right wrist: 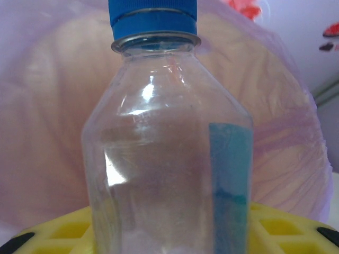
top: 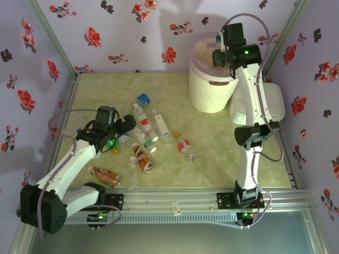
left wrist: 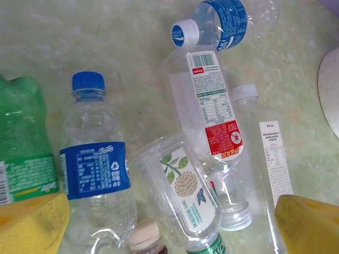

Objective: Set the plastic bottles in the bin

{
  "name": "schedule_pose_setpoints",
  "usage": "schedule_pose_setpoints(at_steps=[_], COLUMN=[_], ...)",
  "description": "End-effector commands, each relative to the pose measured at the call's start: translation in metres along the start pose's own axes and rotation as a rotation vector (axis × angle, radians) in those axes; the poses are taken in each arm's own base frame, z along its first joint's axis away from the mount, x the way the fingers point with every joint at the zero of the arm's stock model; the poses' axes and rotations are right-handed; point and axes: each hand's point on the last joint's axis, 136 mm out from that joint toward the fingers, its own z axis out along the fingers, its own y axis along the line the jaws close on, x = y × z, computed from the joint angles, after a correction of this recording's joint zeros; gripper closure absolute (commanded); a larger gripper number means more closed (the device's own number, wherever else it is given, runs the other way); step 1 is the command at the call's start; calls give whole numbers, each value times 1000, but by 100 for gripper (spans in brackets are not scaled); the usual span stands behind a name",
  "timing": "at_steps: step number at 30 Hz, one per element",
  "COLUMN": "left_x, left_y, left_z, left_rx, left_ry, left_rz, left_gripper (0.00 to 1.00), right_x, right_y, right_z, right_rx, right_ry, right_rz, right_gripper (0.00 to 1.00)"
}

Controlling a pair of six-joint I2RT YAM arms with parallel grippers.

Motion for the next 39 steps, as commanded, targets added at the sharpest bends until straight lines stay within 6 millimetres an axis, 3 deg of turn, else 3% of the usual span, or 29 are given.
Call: schedule_pose_setpoints(at_steps=[1,7,15,32,39], left_x=[0,-7,-13,-8,-5], left_y=[17,38,80,152,161], left_z=[-22,-48,-61,-55,-38], left_rx=[-83,-130,-248,-492,-510], left_ry=[-11,-60,-84,-105,-78], left_rz=[-2,-38,-91,-140,-109], left_gripper=[0,0,0,0,0], right_x=[-13,-3,15,59,61], right_y=[-11,-19,-14,-8,-9], right_z=[12,49,91,143,145], right_rx=[-9,-25,-51,-88,-85], right_ry=[-46,-2,63,209,217], right_rz=[39,60,52,32,25], right_gripper=[48,47,44,36,25])
